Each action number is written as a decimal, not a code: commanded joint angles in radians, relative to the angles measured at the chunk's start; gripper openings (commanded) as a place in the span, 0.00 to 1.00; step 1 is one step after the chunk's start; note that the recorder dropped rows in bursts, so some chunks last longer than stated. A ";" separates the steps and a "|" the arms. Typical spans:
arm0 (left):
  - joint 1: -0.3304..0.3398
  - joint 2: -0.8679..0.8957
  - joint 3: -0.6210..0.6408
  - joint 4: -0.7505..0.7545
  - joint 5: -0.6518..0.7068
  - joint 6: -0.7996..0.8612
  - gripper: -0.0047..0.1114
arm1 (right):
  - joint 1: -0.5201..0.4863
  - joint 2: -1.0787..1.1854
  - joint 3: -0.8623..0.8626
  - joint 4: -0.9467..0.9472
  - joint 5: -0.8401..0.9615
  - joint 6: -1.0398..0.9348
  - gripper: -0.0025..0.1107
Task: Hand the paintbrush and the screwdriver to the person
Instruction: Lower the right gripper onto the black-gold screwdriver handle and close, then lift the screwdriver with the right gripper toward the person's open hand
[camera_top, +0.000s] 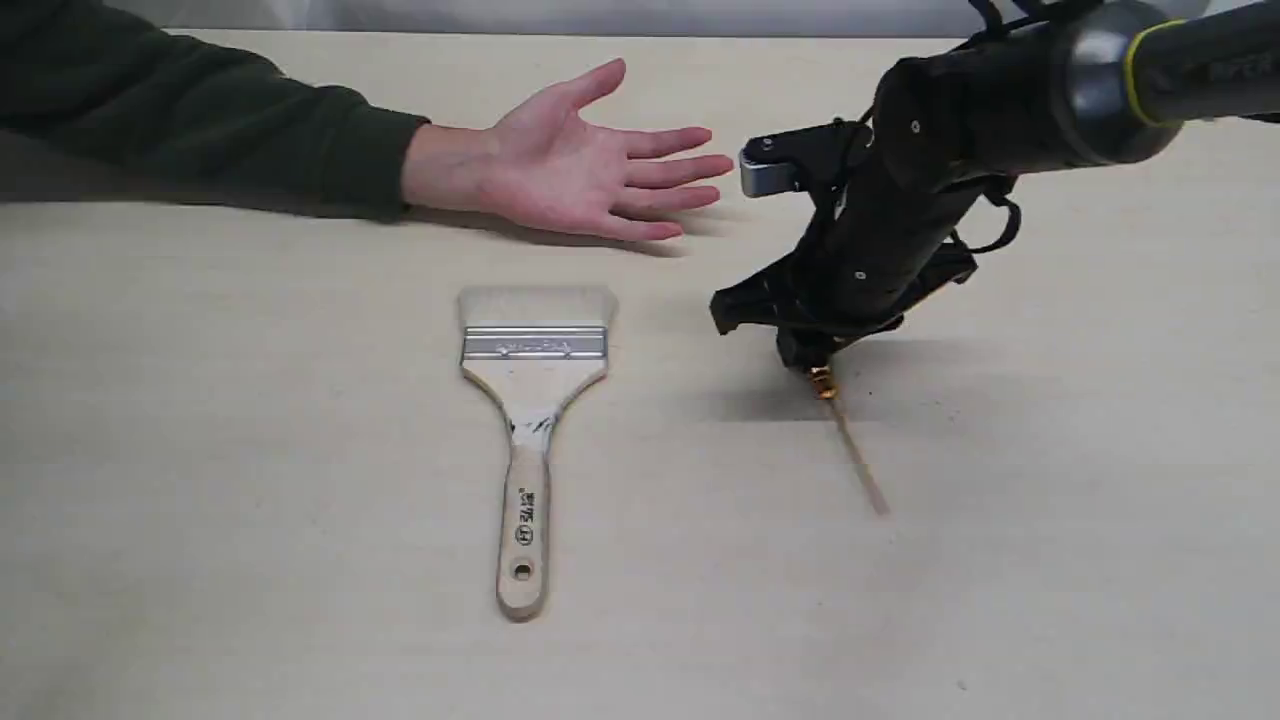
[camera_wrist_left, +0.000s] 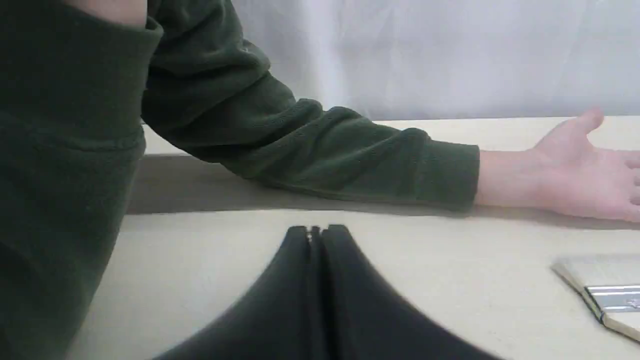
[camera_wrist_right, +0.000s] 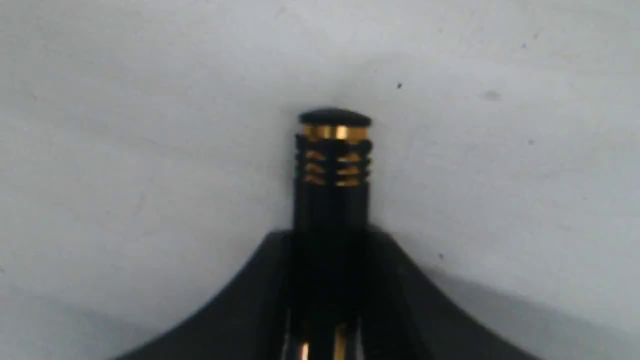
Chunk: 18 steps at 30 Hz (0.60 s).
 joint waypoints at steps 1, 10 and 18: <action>-0.002 -0.002 0.002 0.000 -0.003 -0.002 0.04 | 0.012 0.037 0.012 -0.018 -0.014 -0.001 0.07; -0.002 -0.002 0.002 -0.004 -0.001 -0.002 0.04 | 0.023 -0.060 0.012 0.019 -0.060 -0.059 0.06; -0.002 -0.002 0.002 -0.004 -0.003 -0.002 0.04 | 0.071 -0.195 -0.028 0.087 -0.181 -0.157 0.06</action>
